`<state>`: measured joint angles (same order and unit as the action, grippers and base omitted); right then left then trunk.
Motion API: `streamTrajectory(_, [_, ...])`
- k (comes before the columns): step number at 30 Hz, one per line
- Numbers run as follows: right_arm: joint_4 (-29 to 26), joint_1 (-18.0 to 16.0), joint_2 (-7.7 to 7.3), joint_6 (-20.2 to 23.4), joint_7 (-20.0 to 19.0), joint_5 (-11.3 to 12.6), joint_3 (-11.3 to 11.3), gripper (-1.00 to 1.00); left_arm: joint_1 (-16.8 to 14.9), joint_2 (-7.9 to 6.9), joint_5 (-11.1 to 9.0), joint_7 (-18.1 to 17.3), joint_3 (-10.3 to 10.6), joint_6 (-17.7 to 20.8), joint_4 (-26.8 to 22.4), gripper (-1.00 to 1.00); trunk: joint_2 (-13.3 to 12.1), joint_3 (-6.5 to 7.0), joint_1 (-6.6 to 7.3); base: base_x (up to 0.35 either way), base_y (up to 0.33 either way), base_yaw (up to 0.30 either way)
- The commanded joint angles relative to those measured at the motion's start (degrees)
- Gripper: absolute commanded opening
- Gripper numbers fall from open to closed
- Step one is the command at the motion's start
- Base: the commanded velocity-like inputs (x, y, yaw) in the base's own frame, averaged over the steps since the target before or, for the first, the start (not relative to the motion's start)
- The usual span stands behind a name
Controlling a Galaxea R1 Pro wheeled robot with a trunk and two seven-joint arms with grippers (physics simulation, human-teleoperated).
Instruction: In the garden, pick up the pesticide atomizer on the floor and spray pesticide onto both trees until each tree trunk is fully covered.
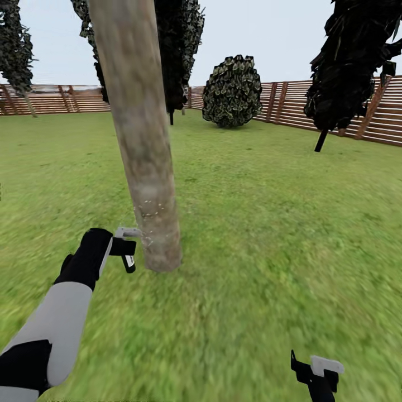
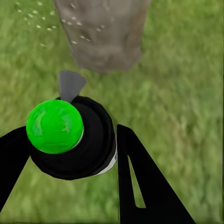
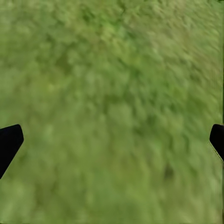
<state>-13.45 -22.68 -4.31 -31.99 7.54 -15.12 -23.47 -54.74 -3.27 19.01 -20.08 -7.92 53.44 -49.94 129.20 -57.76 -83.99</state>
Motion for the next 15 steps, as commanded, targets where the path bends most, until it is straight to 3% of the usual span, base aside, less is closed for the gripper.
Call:
streamTrajectory(1, [0.00, 0.00, 0.00, 0.00, 0.00, 0.00, 0.00, 1.00, 0.42, -0.01, -0.06, 0.20, -0.01, -0.02, 0.19, -1.00, 0.00, 0.00, 0.00, 0.054, -0.277, 0.036])
streamTrajectory(15, [0.00, 0.00, -0.04, 0.00, 0.00, 0.00, 0.00, 1.00, 3.71, -0.51, 0.06, 2.14, -0.46, -0.69, 2.89, -1.00, 0.00, 0.00, 0.00, 0.080, -0.277, 0.003])
